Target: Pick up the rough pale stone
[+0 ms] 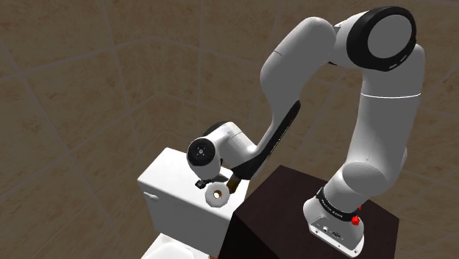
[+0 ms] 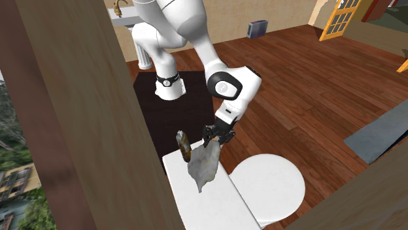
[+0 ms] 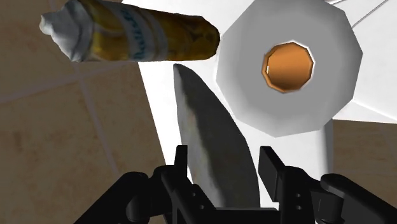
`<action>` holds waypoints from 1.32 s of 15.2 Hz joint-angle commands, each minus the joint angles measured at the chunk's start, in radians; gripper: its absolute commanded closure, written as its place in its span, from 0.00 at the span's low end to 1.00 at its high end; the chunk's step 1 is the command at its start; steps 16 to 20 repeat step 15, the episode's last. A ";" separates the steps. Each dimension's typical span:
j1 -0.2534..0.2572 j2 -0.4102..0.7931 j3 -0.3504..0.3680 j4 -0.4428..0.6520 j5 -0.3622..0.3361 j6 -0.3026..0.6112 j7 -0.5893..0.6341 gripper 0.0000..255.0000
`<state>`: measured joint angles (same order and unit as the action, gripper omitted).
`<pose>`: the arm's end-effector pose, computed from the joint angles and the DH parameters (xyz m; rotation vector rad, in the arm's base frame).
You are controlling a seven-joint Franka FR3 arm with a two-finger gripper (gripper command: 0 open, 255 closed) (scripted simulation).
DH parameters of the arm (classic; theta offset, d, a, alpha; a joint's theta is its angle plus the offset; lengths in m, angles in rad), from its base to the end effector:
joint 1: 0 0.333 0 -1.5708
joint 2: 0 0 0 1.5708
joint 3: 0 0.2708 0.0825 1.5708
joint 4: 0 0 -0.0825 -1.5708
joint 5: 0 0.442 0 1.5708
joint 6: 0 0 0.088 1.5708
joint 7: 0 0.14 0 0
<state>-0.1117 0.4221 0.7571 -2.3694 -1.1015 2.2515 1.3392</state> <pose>0.3766 0.2974 0.0513 2.6783 0.2421 0.2746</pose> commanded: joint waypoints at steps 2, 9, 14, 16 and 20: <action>-0.020 -0.041 0.025 -0.010 0.044 -0.001 -0.036 1.00; -0.073 -0.158 0.092 -0.033 0.171 -0.003 -0.140 1.00; -0.102 -0.232 0.128 -0.043 0.256 -0.005 -0.210 1.00; -0.102 -0.232 0.127 -0.043 0.256 -0.005 -0.210 1.00; -0.102 -0.232 0.127 -0.043 0.256 -0.005 -0.210 1.00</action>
